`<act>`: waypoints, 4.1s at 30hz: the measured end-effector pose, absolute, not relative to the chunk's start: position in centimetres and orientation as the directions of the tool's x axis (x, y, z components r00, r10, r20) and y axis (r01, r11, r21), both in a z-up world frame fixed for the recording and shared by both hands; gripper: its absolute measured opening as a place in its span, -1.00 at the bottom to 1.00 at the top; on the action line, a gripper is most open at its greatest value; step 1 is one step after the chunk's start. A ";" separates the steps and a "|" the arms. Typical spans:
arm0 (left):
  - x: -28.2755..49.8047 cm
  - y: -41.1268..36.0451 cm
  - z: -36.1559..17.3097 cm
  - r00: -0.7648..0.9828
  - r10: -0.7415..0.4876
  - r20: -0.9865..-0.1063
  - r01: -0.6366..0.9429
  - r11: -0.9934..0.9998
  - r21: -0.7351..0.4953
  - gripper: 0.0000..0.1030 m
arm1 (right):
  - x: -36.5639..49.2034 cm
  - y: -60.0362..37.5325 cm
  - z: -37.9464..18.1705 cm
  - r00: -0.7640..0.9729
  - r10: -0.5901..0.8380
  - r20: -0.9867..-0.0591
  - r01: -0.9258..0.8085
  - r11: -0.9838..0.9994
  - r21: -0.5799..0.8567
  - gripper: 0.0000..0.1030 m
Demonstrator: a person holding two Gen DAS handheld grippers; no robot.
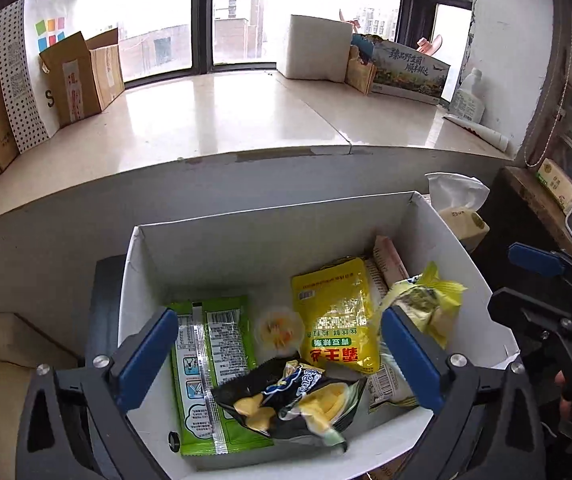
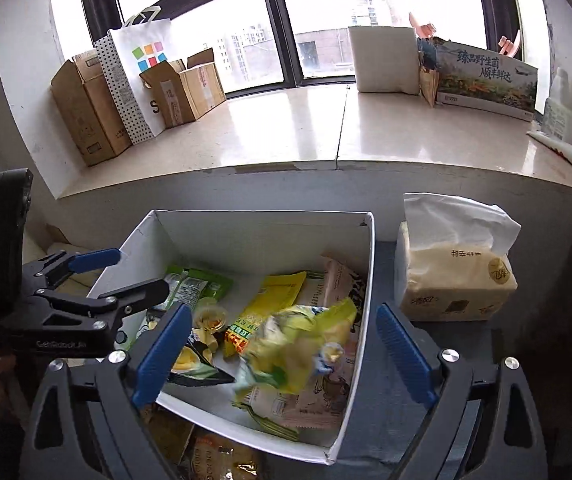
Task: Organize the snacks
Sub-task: 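Carry the chip bag and jelly cup into the white box and open both tools, then grasp the cartoon-lid jelly cup with the right tool while the left tool grasps the round bread pack, then lower the jelly cup and bread pack into the white box and open both tools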
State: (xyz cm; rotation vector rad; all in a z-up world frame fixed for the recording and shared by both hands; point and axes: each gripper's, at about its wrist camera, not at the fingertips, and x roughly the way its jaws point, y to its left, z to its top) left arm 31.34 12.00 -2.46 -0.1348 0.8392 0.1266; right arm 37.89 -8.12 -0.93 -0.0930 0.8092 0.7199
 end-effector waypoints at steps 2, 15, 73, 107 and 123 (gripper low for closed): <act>31.2 11.9 -2.5 0.659 0.066 -0.749 -0.167 0.984 -0.061 1.00 | 37.8 -8.8 -1.0 0.476 0.545 -0.690 -0.613 0.769 0.184 1.00; 25.6 12.1 1.0 0.706 0.067 -0.705 -0.188 0.977 -0.096 1.00 | 34.5 -12.8 1.1 0.501 0.610 -0.614 -0.588 0.760 0.275 1.00; 12.0 9.8 -10.7 0.559 0.065 -0.826 -0.261 0.960 -0.101 1.00 | 14.8 -21.3 -11.9 0.373 0.527 -0.764 -0.563 0.783 0.266 -0.05; 11.0 11.7 -0.4 0.655 0.030 -0.755 -0.251 0.951 -0.180 0.55 | 18.7 -17.7 -4.5 0.395 0.657 -0.642 -0.661 0.689 0.298 -0.05; 25.9 14.0 -0.3 0.672 0.095 -0.735 -0.254 0.961 -0.108 0.56 | 36.1 -6.2 1.2 0.385 0.670 -0.635 -0.626 0.695 0.354 0.06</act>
